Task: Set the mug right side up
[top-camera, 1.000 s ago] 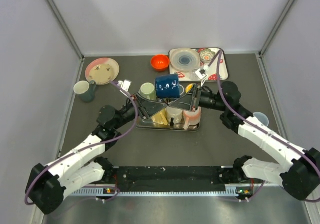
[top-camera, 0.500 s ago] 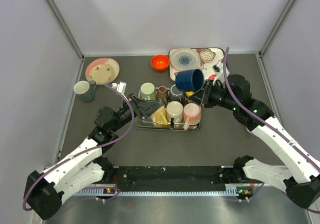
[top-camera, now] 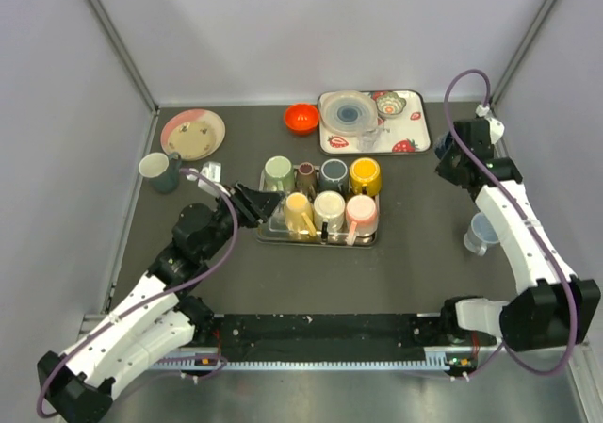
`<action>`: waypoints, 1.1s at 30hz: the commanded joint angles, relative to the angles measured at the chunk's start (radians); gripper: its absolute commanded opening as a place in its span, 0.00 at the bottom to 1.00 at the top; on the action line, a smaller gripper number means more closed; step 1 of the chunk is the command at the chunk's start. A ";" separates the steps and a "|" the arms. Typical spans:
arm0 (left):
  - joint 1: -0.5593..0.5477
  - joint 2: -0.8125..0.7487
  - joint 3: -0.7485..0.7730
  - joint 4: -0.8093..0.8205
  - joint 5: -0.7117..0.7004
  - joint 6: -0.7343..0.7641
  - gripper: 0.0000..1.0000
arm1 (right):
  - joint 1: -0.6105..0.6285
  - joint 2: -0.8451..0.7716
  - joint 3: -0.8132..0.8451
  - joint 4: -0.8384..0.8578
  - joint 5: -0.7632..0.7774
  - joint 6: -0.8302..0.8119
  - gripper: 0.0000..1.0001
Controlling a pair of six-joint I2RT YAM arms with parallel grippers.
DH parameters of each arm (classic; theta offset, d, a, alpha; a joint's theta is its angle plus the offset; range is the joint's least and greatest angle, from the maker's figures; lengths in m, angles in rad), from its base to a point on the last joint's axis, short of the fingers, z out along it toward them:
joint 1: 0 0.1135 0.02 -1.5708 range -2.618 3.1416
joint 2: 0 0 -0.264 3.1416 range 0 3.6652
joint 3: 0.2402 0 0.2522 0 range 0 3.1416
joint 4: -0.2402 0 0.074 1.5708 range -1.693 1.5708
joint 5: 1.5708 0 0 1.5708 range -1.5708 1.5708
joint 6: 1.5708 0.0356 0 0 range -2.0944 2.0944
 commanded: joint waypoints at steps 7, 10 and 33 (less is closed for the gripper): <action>0.005 -0.033 0.061 -0.292 -0.185 0.065 0.49 | -0.180 0.380 0.194 0.162 0.084 0.012 0.00; 0.005 -0.044 0.038 -0.301 -0.199 0.062 0.49 | -0.215 0.495 0.243 0.162 0.052 0.025 0.00; 0.007 0.111 0.058 -0.305 -0.214 0.094 0.55 | -0.223 0.849 0.540 0.064 -0.040 -0.022 0.00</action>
